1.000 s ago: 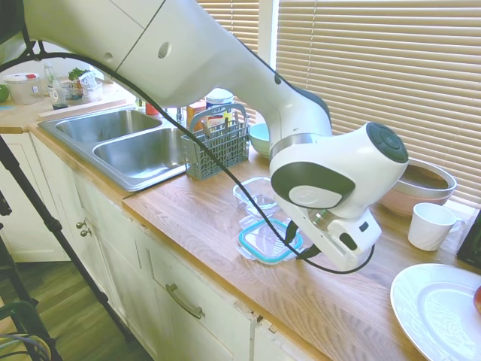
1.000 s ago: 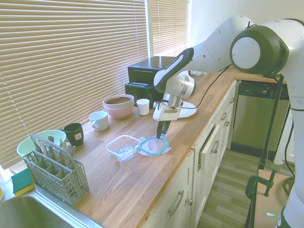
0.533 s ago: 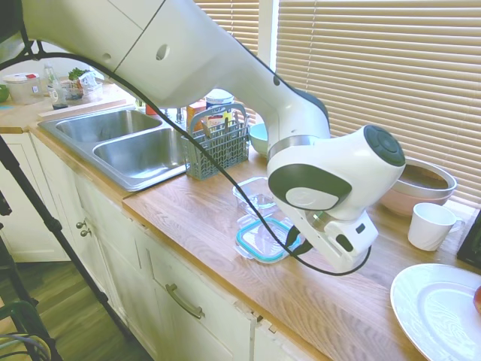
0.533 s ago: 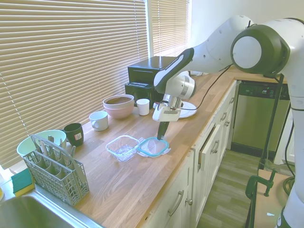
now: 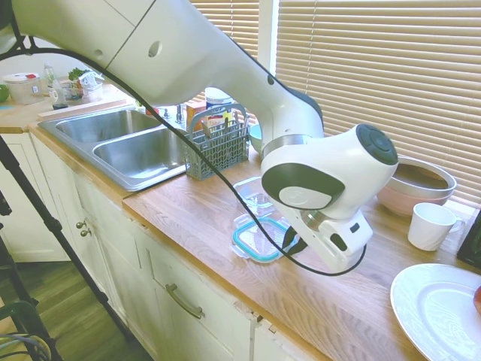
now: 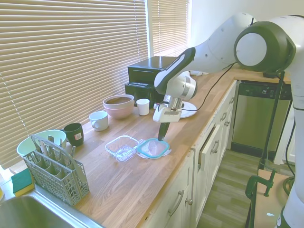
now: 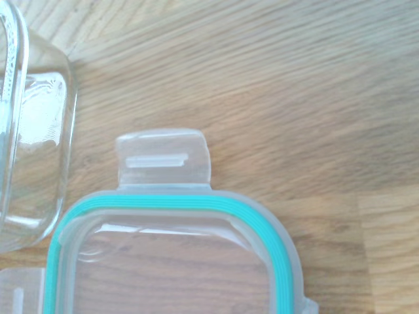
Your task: Cover the lid of the food container
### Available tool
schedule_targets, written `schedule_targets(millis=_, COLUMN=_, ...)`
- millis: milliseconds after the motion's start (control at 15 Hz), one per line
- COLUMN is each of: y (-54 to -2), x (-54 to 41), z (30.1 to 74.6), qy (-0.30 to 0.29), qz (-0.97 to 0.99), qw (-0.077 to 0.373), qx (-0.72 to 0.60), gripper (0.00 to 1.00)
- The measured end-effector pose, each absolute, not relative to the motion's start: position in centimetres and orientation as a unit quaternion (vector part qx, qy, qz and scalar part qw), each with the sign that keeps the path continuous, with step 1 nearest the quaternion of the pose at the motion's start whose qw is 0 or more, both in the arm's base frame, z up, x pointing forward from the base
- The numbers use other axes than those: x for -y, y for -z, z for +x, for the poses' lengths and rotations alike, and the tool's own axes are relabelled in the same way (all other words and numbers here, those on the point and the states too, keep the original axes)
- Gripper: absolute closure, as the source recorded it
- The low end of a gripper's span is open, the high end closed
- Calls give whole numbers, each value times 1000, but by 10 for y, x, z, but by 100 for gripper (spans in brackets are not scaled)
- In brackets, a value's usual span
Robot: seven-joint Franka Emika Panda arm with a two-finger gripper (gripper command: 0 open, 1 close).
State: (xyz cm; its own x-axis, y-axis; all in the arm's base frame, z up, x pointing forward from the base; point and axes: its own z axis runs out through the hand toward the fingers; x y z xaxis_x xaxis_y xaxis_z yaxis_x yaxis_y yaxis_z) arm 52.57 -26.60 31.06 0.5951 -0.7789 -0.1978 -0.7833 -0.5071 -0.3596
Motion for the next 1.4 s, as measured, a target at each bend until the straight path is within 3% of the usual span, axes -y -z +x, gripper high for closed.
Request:
schedule_targets(millis=800, y=-424, x=247, z=492, qy=52, qz=-860, qw=185, qx=-473, gripper=100)
schedule_targets(millis=1400, y=-487, x=217, z=512, qy=68, qz=-860, qw=159, qx=-480, gripper=100)
